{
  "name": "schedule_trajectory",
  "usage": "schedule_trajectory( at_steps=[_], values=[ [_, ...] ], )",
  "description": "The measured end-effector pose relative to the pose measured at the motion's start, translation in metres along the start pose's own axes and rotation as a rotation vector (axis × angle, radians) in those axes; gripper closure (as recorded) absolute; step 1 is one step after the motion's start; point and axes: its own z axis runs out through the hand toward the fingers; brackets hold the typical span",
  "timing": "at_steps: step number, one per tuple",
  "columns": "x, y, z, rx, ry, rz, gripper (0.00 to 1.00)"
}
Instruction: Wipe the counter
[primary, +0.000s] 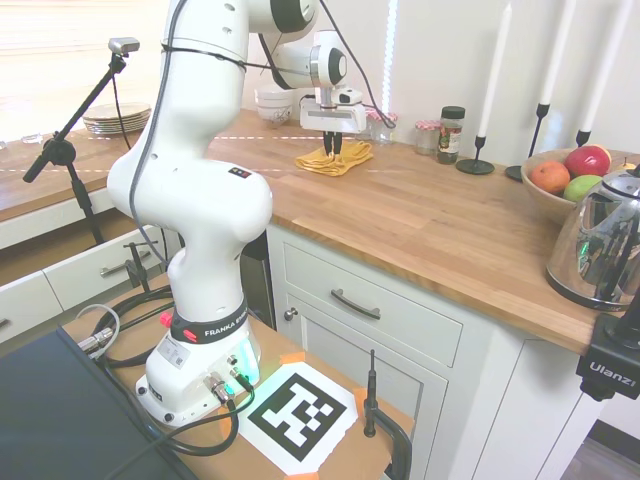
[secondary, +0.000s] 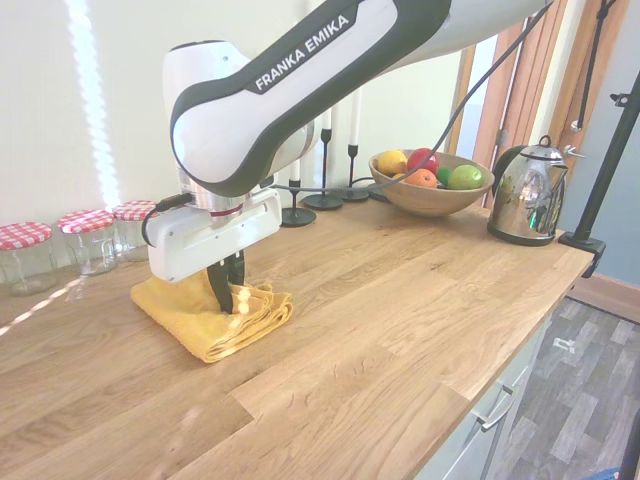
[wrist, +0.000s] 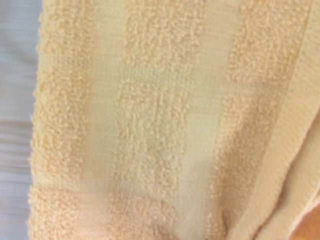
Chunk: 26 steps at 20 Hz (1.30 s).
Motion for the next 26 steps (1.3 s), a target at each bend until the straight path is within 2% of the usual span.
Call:
schedule_trajectory(
  at_steps=[6, 13, 26],
  values=[
    [0.036, 0.065, 0.005, 0.026, 0.001, 0.029, 1.00],
    [0.078, 0.141, 0.010, 0.022, -0.006, 0.062, 1.00],
    [0.147, 0.252, 0.016, 0.027, -0.028, 0.118, 1.00]
  ],
)
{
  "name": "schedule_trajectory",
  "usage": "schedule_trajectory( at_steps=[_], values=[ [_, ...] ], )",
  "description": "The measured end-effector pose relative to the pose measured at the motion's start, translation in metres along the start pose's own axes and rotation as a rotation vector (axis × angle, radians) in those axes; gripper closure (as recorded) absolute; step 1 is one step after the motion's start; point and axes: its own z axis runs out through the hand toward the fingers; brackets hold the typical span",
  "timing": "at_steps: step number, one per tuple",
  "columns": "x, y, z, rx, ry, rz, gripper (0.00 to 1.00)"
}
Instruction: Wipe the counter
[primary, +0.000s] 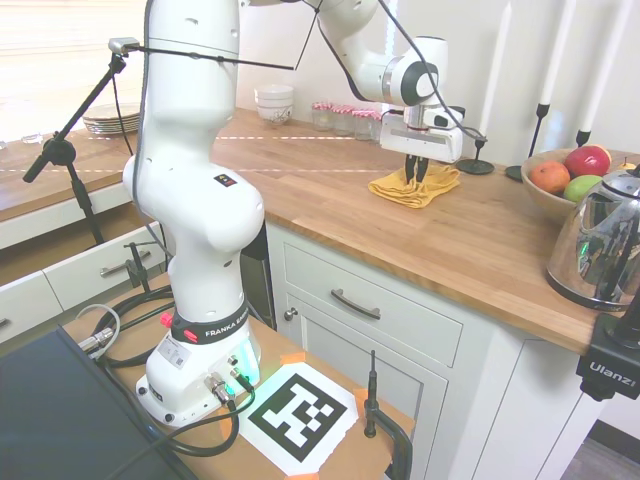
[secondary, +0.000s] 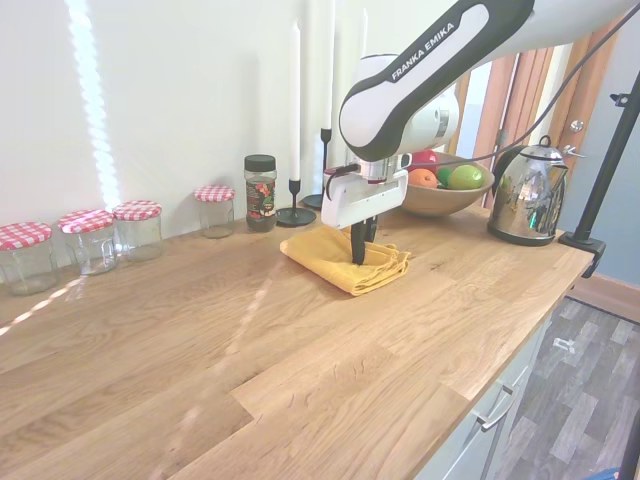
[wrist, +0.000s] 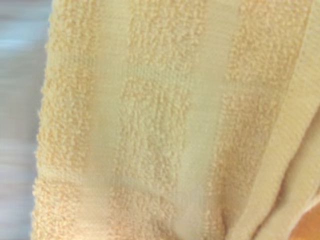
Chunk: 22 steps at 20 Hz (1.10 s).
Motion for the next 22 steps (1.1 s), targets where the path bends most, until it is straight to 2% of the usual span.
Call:
schedule_trajectory(
  at_steps=[6, 11, 15, 22],
  values=[
    [0.021, 0.036, -0.001, -0.009, -0.005, 0.019, 1.00],
    [0.022, 0.038, -0.001, -0.010, -0.006, 0.018, 1.00],
    [0.016, 0.028, -0.001, -0.009, -0.008, -0.002, 1.00],
    [-0.023, -0.018, 0.000, -0.005, -0.001, -0.033, 1.00]
  ],
)
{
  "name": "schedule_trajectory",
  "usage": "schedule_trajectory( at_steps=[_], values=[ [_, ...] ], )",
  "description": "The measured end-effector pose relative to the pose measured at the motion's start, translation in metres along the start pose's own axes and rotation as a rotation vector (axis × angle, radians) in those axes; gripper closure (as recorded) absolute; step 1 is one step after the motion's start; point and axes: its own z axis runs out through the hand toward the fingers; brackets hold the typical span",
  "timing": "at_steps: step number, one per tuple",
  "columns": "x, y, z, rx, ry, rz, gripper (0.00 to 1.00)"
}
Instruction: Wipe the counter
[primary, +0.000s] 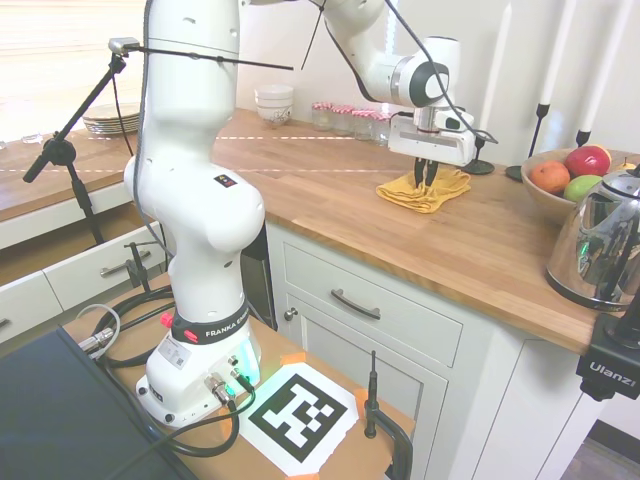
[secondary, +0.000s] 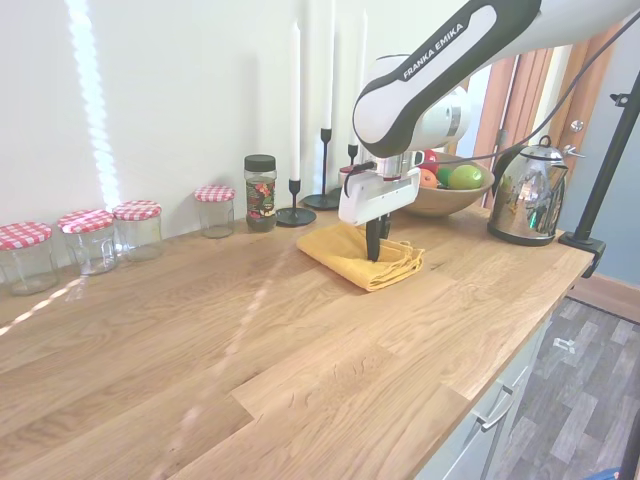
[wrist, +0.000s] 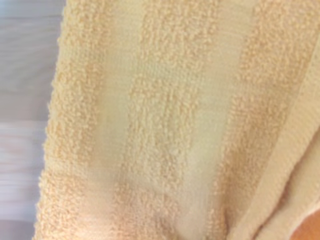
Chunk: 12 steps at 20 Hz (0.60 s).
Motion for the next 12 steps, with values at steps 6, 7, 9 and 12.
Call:
schedule_trajectory(
  at_steps=[6, 7, 9, 12],
  values=[
    [-0.048, -0.048, -0.001, 0.002, 0.015, -0.019, 1.00],
    [-0.056, -0.055, -0.001, 0.002, 0.017, -0.022, 1.00],
    [-0.069, -0.068, -0.001, 0.003, 0.023, -0.026, 1.00],
    [-0.085, -0.083, -0.002, 0.003, 0.030, -0.034, 1.00]
  ],
)
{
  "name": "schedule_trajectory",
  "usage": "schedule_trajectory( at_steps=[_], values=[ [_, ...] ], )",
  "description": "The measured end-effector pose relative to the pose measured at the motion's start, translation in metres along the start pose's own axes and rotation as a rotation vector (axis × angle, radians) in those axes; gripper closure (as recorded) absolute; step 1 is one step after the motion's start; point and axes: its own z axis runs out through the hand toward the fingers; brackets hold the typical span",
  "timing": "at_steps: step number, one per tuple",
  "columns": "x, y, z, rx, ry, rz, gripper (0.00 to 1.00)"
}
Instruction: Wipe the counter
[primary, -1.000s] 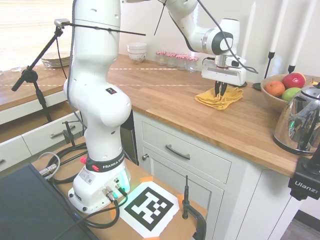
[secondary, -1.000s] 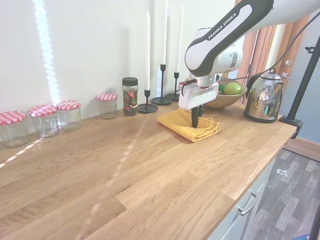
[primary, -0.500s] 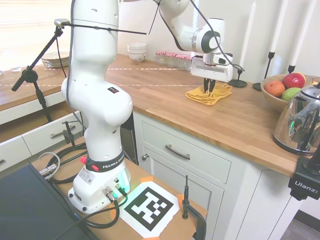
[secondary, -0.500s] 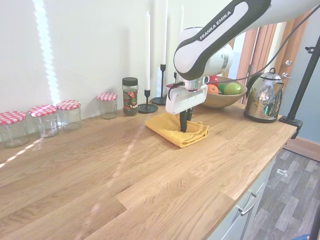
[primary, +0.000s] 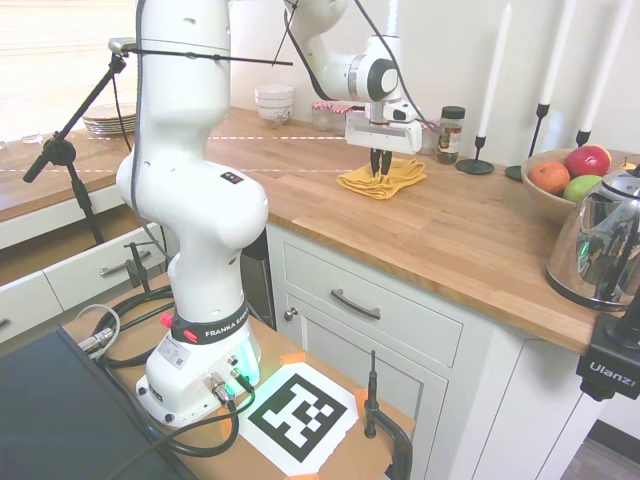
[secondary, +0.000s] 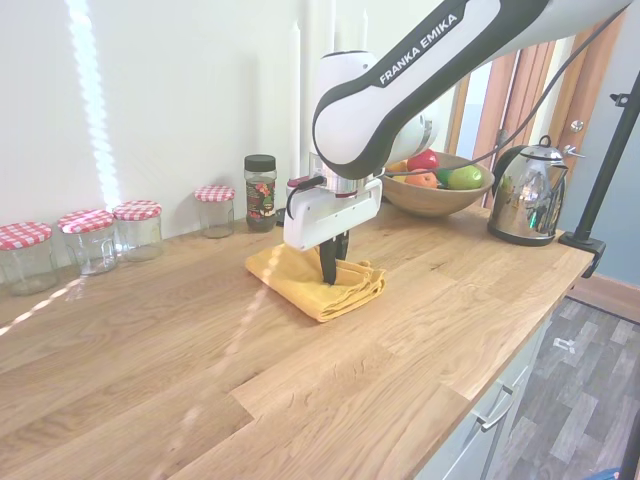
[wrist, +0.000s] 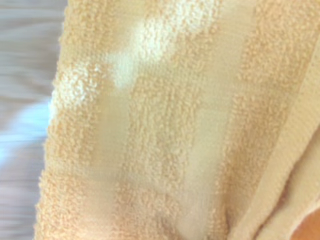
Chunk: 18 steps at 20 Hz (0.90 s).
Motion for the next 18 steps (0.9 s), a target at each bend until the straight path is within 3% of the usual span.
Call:
schedule_trajectory(
  at_steps=[18],
  values=[
    [-0.115, -0.089, -0.007, -0.030, 0.056, -0.104, 1.00]
  ],
)
